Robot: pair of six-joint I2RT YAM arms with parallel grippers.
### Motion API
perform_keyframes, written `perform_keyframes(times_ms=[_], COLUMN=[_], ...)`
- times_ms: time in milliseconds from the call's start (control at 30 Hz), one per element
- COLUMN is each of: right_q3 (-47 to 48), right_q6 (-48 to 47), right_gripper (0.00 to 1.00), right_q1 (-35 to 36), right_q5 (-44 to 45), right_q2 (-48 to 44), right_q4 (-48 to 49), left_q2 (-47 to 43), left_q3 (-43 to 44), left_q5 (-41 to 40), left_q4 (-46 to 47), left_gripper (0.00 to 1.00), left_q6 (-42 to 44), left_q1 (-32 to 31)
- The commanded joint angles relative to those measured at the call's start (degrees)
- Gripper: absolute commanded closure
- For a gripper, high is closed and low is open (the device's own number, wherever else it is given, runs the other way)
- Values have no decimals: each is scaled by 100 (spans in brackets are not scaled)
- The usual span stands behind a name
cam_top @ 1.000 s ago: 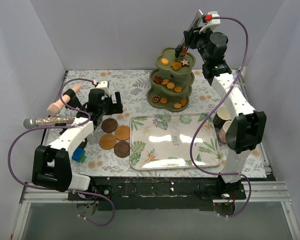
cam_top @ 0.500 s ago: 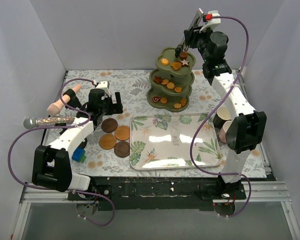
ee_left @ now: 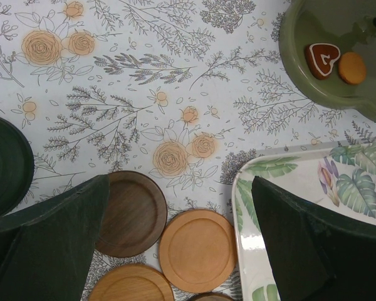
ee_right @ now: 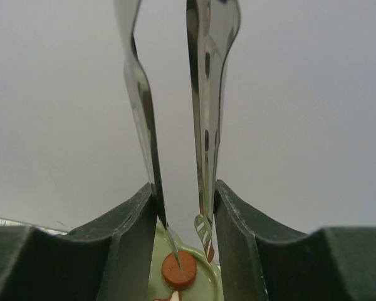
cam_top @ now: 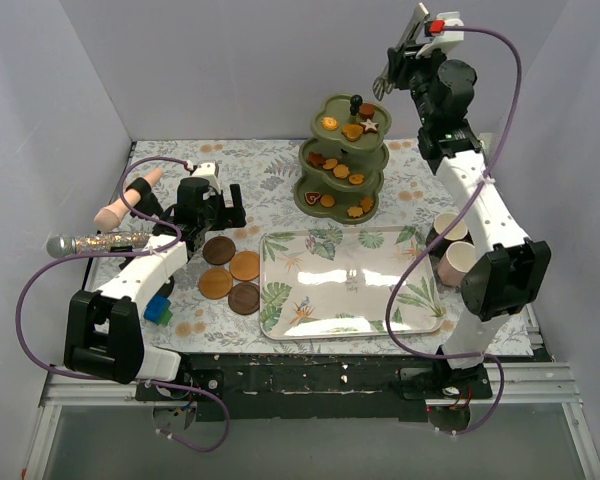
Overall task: Serve the afternoon tea
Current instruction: Place the desert on the desert table, then place the clamp at the center of the board.
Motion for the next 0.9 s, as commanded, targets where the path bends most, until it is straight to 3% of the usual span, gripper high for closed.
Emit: perform_keyframes(times_ms=[0,233,400,867], right_q3=[-232,-795,-814,838], right_q6=[22,996,1314,805], right_gripper=[54,57,58,64], right_q1=[-335,-1450,-2031,-2093], right_q5=[348,86,-222,-91], right_q2=[-862,-1267,-1049,981], right_q4=[183,-677,-1458,-3508], left_q2=[-181,-287,-331,-296], left_q3=[64,46,38,46], left_q5=[-15,20,81,125], left_q4=[1,19,36,28], left_gripper=[2,2,2,2], left_q6=[40,14,-4,-21], left_q1=[11,11,11,3])
